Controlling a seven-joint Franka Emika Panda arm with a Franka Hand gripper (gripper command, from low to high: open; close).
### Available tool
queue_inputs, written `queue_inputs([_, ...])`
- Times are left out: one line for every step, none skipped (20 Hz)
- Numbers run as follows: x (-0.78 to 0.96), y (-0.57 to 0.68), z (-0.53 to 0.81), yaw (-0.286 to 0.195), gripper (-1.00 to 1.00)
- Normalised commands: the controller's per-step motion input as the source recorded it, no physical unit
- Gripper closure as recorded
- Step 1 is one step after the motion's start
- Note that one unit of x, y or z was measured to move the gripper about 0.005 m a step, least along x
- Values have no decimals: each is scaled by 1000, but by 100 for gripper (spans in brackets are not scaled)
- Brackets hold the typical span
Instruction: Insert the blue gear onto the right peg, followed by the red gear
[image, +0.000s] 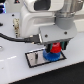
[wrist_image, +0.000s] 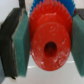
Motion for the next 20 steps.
queue_inputs([231, -66, 277, 0, 100])
queue_inputs([243, -77, 366, 0, 100])
queue_inputs([294, -117, 369, 0, 100])
queue_inputs([280, -111, 434, 0, 100])
queue_inputs([283, -109, 329, 0, 100])
queue_inputs([214, -66, 343, 0, 100])
queue_inputs([140, -49, 229, 0, 100])
queue_inputs([0, -40, 120, 0, 100])
queue_inputs([174, -259, -77, 0, 100])
queue_inputs([141, -190, -48, 0, 100])
queue_inputs([121, -151, -49, 0, 100])
queue_inputs([131, -87, -24, 0, 100])
queue_inputs([100, -77, -63, 0, 100])
queue_inputs([65, -120, -125, 0, 100])
queue_inputs([50, -169, -180, 0, 100])
queue_inputs([12, -211, -284, 0, 100])
queue_inputs([124, -239, -158, 0, 100])
queue_inputs([124, -249, -226, 0, 100])
queue_inputs([97, -206, -250, 0, 100])
queue_inputs([88, -216, -268, 0, 100])
